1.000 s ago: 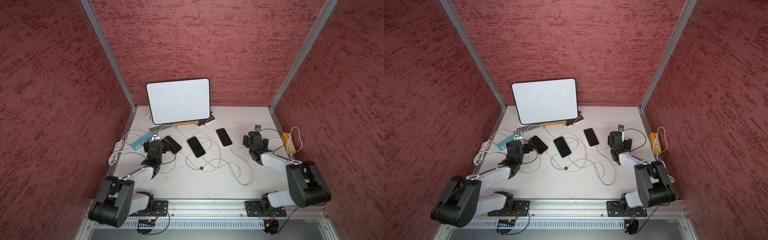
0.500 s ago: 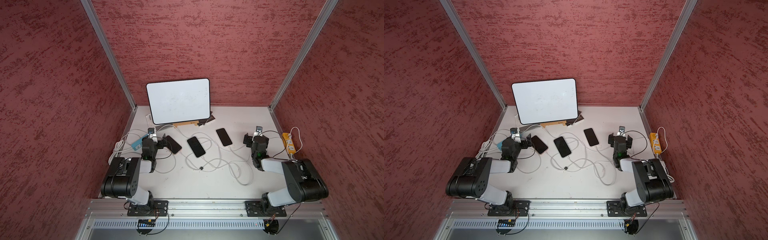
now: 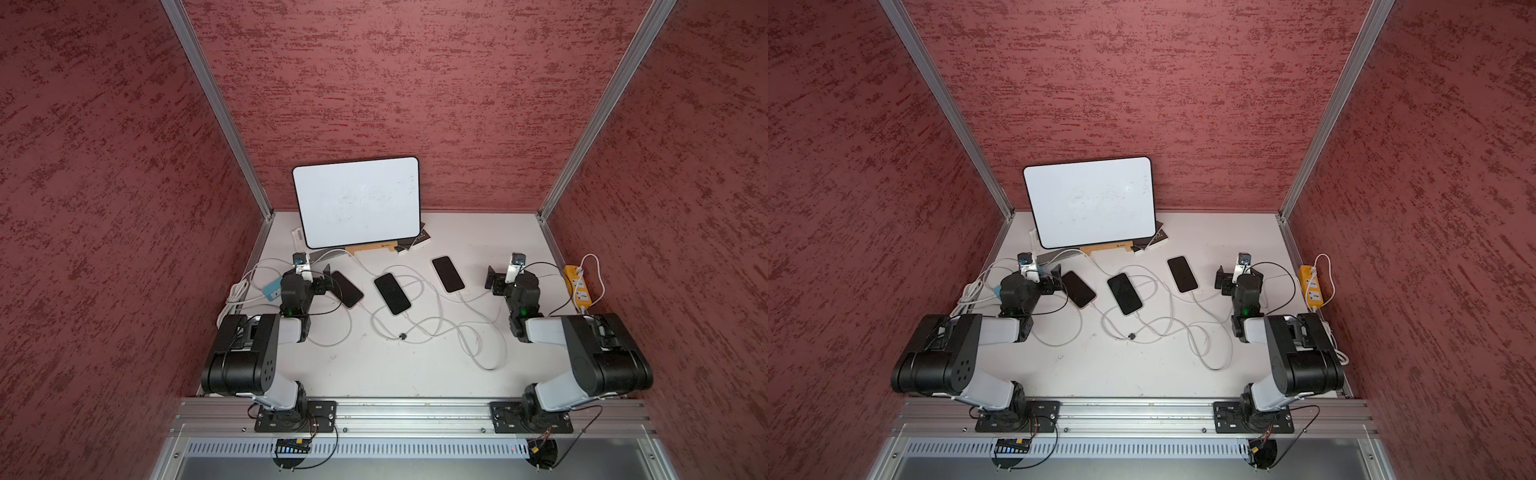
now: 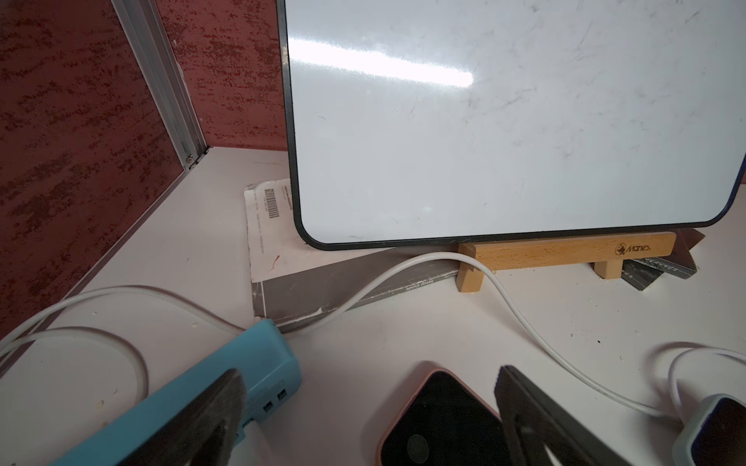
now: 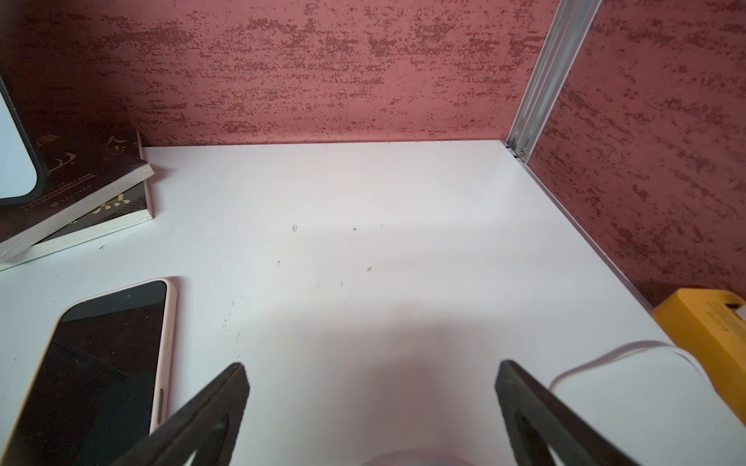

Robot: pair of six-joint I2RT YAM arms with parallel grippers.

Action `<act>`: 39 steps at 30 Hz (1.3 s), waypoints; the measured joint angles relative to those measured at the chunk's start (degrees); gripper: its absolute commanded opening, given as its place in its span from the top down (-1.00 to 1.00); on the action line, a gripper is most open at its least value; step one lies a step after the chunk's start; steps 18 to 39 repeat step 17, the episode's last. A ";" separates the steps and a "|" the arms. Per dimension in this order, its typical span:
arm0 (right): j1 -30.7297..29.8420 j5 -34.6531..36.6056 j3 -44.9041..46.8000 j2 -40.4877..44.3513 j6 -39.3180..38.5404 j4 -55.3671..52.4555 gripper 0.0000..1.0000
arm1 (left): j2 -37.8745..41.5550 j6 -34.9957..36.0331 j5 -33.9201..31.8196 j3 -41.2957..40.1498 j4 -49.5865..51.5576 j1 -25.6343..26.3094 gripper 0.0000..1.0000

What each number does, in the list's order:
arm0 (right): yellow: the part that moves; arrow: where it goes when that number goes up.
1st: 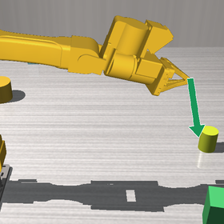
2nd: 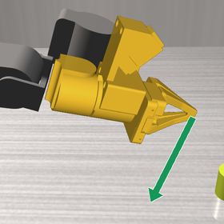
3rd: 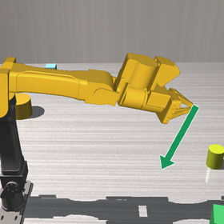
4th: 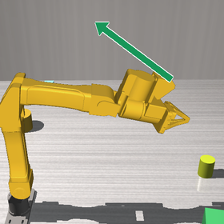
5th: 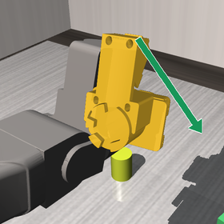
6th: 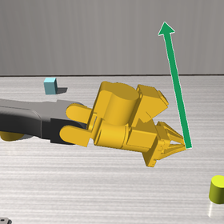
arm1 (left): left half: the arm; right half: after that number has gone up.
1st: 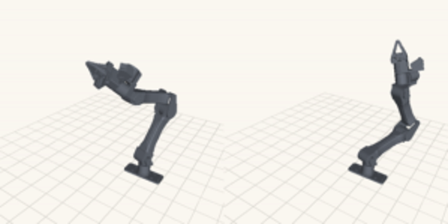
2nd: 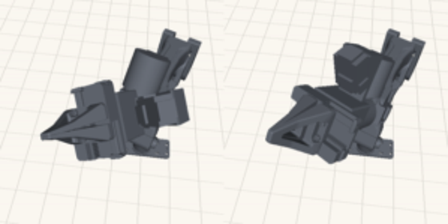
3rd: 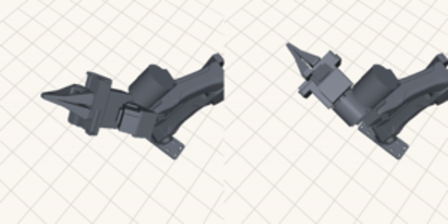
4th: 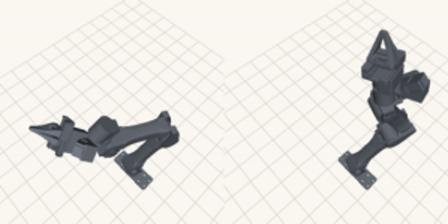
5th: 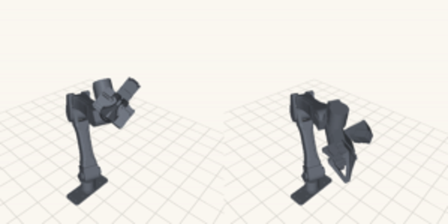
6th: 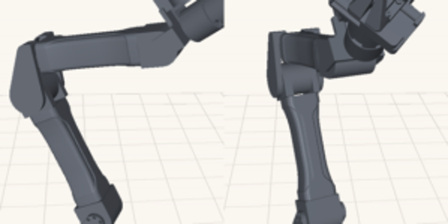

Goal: Plug the charging cable into the phone
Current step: Reset both arms

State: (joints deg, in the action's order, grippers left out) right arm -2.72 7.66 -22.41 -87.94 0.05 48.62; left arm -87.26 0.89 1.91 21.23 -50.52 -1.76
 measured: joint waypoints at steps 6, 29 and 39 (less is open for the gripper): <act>0.00 -0.59 0.00 0.00 0.00 0.02 -0.98 | 0.00 0.00 0.22 0.00 0.00 0.00 -1.00; 0.00 -0.96 0.00 0.00 -0.02 0.02 -0.98 | 0.00 0.00 0.63 0.00 0.02 0.00 -1.00; 0.00 -0.96 0.00 0.00 -0.02 0.02 -0.98 | 0.00 0.00 0.63 0.00 0.02 0.00 -1.00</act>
